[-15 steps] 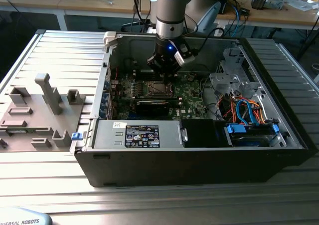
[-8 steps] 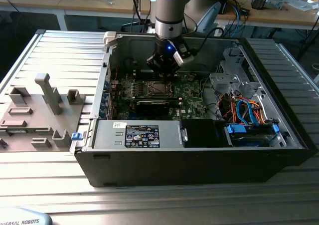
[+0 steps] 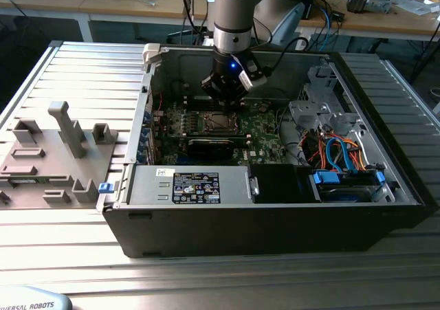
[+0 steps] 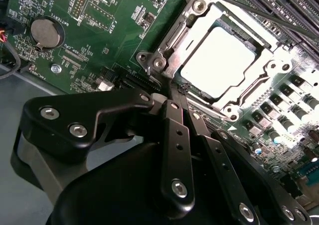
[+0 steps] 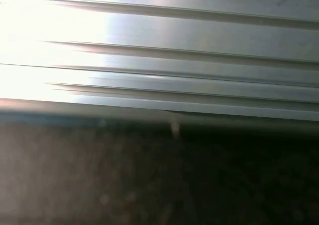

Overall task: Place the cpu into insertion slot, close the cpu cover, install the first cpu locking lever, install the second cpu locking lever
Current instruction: 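Install the first cpu locking lever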

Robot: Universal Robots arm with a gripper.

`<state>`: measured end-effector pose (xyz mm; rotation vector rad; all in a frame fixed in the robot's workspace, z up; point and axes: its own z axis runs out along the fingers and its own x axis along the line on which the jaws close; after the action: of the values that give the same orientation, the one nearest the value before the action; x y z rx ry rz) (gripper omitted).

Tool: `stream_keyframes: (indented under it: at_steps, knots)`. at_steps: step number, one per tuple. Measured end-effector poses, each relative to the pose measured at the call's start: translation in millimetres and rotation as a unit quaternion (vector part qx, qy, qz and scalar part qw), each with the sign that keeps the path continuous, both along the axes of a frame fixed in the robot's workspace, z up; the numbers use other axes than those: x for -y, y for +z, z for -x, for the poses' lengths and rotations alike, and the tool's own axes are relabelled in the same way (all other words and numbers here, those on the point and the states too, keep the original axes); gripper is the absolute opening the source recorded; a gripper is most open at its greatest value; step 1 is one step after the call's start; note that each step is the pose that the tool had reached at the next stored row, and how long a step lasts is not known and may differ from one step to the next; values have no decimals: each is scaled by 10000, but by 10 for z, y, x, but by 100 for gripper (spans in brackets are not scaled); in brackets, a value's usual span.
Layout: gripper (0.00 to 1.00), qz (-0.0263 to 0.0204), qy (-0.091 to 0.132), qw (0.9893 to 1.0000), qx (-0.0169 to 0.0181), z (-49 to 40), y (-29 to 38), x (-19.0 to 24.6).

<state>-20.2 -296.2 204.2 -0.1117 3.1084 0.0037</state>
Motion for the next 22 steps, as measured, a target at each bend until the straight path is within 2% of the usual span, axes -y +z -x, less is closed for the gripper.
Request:
stream_keyframes:
  at_steps: [4,16,22]
  knots:
    - [11,-59,96,9999,3,-1,-3,-2]
    - [11,-63,197,9998,1,-1,-2,-1]
    - [11,-62,201,9998,1,-1,27,-1]
